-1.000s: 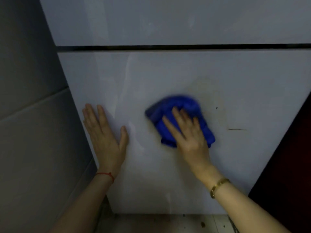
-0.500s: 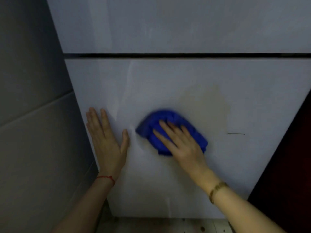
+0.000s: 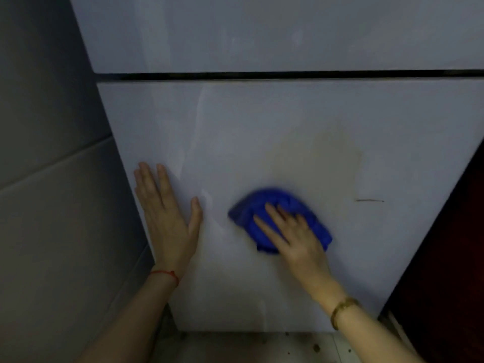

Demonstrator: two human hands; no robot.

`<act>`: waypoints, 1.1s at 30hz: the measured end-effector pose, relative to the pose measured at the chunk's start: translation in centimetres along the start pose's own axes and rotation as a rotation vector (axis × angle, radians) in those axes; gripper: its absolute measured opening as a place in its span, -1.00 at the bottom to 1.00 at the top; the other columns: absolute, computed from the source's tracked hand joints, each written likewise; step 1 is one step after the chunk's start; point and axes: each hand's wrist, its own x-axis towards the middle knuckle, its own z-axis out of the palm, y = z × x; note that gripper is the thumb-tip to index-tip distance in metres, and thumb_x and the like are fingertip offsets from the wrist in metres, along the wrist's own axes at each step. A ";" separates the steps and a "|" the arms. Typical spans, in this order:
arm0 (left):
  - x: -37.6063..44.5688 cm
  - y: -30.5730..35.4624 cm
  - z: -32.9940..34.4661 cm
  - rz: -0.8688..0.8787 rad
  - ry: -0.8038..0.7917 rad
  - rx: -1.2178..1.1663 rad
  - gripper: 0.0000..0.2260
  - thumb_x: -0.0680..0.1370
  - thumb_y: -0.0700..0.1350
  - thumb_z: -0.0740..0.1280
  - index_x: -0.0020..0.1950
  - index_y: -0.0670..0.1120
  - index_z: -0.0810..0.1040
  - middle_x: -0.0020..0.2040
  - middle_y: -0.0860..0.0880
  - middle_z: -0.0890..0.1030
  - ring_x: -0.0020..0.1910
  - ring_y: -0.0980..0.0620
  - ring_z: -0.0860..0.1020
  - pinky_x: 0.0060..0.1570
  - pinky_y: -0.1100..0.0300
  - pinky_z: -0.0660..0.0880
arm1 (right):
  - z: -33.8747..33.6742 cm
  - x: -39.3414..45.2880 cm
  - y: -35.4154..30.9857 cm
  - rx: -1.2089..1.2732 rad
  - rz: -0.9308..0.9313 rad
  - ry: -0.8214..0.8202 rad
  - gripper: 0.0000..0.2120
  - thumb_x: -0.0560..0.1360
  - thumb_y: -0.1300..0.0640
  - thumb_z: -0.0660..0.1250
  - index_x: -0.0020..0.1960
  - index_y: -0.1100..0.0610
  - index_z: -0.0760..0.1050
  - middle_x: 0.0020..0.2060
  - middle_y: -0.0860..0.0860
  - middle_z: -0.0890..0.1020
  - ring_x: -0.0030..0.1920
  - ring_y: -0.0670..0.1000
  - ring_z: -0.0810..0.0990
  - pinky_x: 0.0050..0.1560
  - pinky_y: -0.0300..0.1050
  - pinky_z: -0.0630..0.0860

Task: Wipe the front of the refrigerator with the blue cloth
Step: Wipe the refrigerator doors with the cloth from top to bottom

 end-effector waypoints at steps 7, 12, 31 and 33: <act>-0.7 0.4 0.3 -0.008 -0.014 -0.001 -0.28 0.57 0.01 0.24 0.59 -0.25 -0.03 0.60 -0.27 -0.11 0.60 -0.14 -0.19 0.58 -0.11 -0.16 | -2.4 -2.6 5.0 -0.052 0.419 0.150 -0.31 0.51 0.32 0.17 0.56 0.02 0.04 0.58 0.09 -0.05 0.58 0.08 -0.07 0.58 0.08 -0.09; -0.9 1.2 0.5 -0.038 -0.009 -0.008 -0.27 0.57 -0.01 0.24 0.58 -0.26 -0.06 0.59 -0.29 -0.12 0.59 -0.14 -0.20 0.57 -0.10 -0.21 | -3.3 2.1 5.3 0.055 0.555 0.302 -0.47 0.56 0.32 0.17 0.51 0.15 0.20 0.53 0.20 0.10 0.57 0.14 -0.03 0.57 0.12 -0.11; -1.4 0.7 1.1 -0.030 -0.023 -0.007 -0.26 0.56 0.05 0.23 0.60 -0.20 -0.07 0.60 -0.20 -0.15 0.60 -0.09 -0.22 0.58 -0.05 -0.20 | -2.1 3.3 2.0 -0.005 0.034 0.075 -0.55 0.62 0.19 0.15 0.48 -0.01 0.26 0.56 -0.04 0.10 0.50 0.05 0.19 0.58 -0.05 -0.08; -1.4 0.8 1.0 -0.025 -0.025 0.001 -0.27 0.57 0.08 0.19 0.60 -0.20 -0.07 0.60 -0.17 -0.16 0.60 -0.08 -0.22 0.58 -0.06 -0.18 | -3.0 1.7 4.4 -0.049 0.148 0.097 -0.42 0.55 0.29 0.19 0.52 -0.01 0.18 0.58 -0.03 0.00 0.55 0.05 0.09 0.58 0.03 -0.04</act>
